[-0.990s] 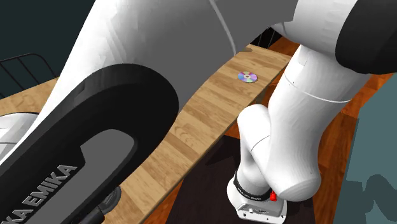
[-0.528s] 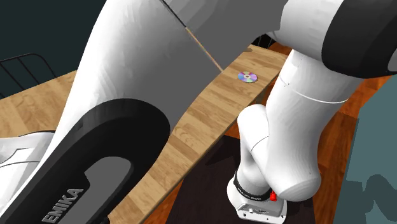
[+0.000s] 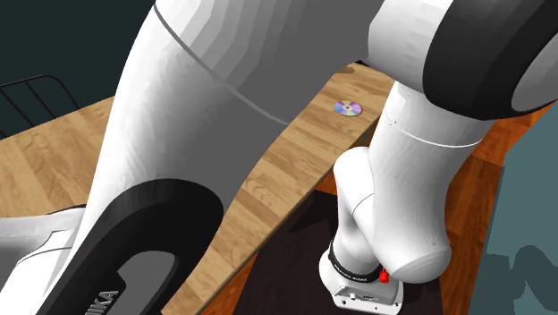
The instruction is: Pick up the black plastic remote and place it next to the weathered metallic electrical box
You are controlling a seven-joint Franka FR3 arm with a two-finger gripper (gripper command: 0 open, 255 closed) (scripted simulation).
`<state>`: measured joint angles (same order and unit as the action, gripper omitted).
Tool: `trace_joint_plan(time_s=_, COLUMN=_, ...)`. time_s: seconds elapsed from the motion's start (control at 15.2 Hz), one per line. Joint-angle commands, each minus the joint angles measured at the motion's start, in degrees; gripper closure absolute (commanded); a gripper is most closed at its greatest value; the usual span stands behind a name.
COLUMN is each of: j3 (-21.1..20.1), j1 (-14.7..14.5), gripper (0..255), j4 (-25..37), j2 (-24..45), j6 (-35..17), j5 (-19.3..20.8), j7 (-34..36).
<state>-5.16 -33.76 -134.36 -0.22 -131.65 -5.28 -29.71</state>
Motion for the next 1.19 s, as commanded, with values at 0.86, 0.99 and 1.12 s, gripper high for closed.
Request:
trace_joint_plan(time_s=0.86, j3=0.25, j1=0.25, gripper=0, j4=2.52, j2=-3.03, j6=5.75, j5=0.11, j7=0.0)
trace_joint_plan(time_s=0.99, j3=0.32, j1=0.3, gripper=0, j4=3.33, j2=-3.77, j6=7.31, j5=0.14, j7=0.01)
trace_joint_plan(time_s=1.12, j3=0.32, j1=0.3, gripper=0, j4=3.33, j2=-3.77, j6=7.31, j5=0.14, j7=0.01)
